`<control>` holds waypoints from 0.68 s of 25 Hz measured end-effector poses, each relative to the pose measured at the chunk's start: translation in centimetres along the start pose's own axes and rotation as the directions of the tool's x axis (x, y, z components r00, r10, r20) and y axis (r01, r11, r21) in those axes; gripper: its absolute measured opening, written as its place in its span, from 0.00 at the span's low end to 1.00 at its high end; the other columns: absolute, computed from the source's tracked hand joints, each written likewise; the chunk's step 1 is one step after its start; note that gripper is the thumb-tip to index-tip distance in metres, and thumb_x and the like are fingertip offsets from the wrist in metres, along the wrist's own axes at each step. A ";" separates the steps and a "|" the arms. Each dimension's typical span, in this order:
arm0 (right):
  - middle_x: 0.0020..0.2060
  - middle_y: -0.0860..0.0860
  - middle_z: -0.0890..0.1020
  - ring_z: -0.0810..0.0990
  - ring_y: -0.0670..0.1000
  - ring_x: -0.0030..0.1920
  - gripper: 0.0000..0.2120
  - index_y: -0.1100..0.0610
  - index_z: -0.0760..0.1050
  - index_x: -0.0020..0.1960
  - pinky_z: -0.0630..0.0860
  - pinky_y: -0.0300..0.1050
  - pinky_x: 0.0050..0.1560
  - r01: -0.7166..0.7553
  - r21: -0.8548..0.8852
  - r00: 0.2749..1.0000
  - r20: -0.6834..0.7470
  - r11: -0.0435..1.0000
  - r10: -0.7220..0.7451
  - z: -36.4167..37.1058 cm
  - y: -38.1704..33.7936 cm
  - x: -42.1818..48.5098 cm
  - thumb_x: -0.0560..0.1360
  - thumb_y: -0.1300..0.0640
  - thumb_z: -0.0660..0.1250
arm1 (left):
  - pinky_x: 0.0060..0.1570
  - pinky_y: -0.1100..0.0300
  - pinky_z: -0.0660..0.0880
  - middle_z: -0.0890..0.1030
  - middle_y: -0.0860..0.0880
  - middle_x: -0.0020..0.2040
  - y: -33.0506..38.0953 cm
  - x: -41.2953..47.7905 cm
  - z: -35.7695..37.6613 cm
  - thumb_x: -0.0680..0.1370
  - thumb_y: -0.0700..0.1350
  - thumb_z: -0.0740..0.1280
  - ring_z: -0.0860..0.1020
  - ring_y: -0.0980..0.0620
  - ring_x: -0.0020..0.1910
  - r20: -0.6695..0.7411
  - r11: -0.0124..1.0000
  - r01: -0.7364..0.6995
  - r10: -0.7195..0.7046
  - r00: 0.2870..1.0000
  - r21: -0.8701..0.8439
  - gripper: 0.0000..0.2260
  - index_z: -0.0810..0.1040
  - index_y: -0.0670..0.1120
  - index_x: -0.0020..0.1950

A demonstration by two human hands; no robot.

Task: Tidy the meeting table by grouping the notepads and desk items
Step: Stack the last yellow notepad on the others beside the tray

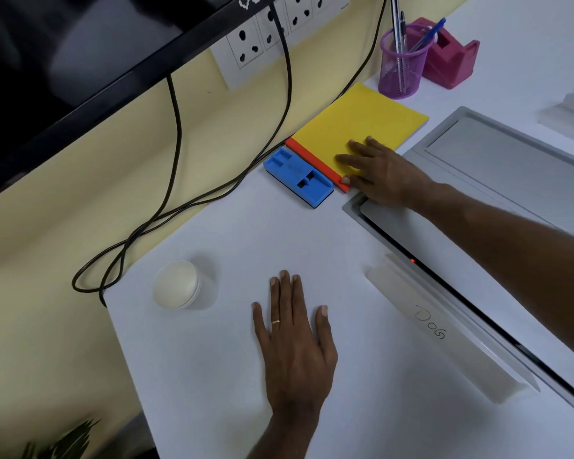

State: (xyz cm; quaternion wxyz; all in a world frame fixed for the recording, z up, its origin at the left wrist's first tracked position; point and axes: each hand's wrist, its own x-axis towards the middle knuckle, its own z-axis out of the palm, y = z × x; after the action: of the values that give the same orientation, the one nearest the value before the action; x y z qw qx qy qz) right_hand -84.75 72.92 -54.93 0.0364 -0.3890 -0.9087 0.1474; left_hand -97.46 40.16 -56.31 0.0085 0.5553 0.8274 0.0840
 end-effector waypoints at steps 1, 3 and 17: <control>0.79 0.57 0.61 0.55 0.63 0.80 0.46 0.47 0.58 0.79 0.58 0.65 0.77 0.003 0.007 1.000 0.008 1.000 -0.003 -0.2 0.0 -0.1 0.71 0.22 0.34 | 0.77 0.42 0.59 0.60 0.50 0.81 0.1 0.0 0.0 0.84 0.61 0.50 0.55 0.52 0.82 -0.004 1.000 -0.004 0.004 1.000 -0.002 0.28 0.60 0.47 0.81; 0.79 0.58 0.61 0.55 0.64 0.80 0.46 0.47 0.58 0.79 0.58 0.66 0.77 0.016 0.000 1.000 0.023 1.000 -0.016 -0.5 -0.1 -0.2 0.71 0.22 0.34 | 0.77 0.42 0.58 0.59 0.50 0.81 0.1 -0.1 0.1 0.84 0.60 0.51 0.54 0.52 0.82 -0.004 1.000 -0.003 0.003 1.000 0.001 0.28 0.60 0.47 0.81; 0.79 0.57 0.61 0.53 0.60 0.81 0.23 0.58 0.60 0.79 0.49 0.61 0.79 0.008 0.021 0.966 -0.260 1.000 -0.002 -4.2 -7.1 -3.6 0.85 0.54 0.55 | 0.78 0.43 0.57 0.57 0.49 0.82 0.2 -0.3 -0.1 0.85 0.60 0.46 0.52 0.52 0.82 -0.013 1.000 -0.009 0.009 1.000 0.004 0.28 0.57 0.46 0.82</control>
State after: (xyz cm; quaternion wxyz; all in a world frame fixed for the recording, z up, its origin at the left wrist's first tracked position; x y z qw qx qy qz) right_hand -86.41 66.68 -48.62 0.1599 -0.4022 -0.8954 0.1047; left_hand -97.22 39.95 -56.17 0.0015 0.5584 0.8251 0.0859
